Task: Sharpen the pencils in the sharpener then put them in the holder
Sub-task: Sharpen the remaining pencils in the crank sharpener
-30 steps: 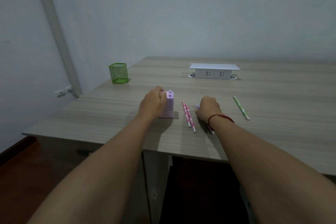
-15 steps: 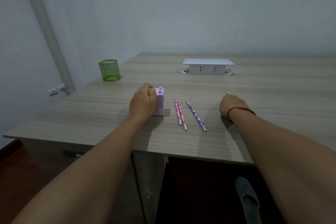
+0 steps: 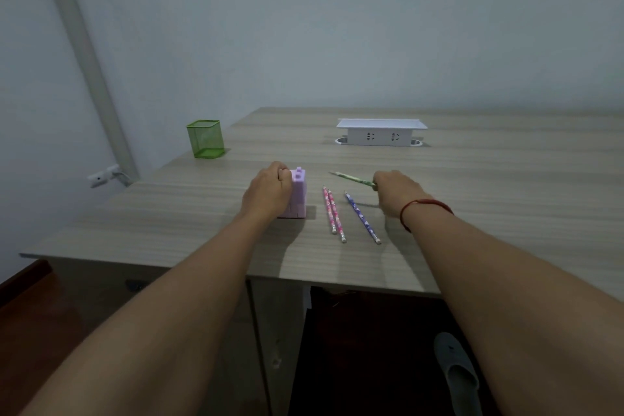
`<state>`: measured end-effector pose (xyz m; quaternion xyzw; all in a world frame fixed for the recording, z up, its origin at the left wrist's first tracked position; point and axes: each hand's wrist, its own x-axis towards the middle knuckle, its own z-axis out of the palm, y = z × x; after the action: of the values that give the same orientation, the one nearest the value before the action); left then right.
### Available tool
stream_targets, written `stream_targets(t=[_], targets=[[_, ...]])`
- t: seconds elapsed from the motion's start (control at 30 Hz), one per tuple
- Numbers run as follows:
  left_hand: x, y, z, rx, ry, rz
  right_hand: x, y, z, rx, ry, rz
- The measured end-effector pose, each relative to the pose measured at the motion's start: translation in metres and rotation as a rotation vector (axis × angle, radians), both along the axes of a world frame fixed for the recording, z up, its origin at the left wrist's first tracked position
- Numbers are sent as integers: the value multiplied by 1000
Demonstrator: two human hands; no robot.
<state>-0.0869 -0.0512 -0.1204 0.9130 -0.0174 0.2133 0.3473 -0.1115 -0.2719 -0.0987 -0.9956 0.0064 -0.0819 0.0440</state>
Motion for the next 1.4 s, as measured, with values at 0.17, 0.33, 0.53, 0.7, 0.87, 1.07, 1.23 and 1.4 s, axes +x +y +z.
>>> stream_targets(t=[0.17,0.33,0.53,0.7,0.87,1.07,1.23,1.4], targets=[[-9,0,6,19,80,-7,-12,14,7,-13,10,96],[-14,0,9,18,96,-27,-18,25,12,-19,-8,140],[-12,-1,8,34,90,-38,-13,37,14,-73,-97,171],[-10,2,8,120,53,8,-6,42,15,-152,-177,221],[-8,1,5,165,25,19,0,56,6,-166,-151,262],[-6,4,7,178,52,7,4,58,1,-183,-183,264],[-9,18,3,92,11,-30,5,60,4,-167,-187,277],[-20,36,-18,-79,13,-34,-2,81,17,-18,-134,433]])
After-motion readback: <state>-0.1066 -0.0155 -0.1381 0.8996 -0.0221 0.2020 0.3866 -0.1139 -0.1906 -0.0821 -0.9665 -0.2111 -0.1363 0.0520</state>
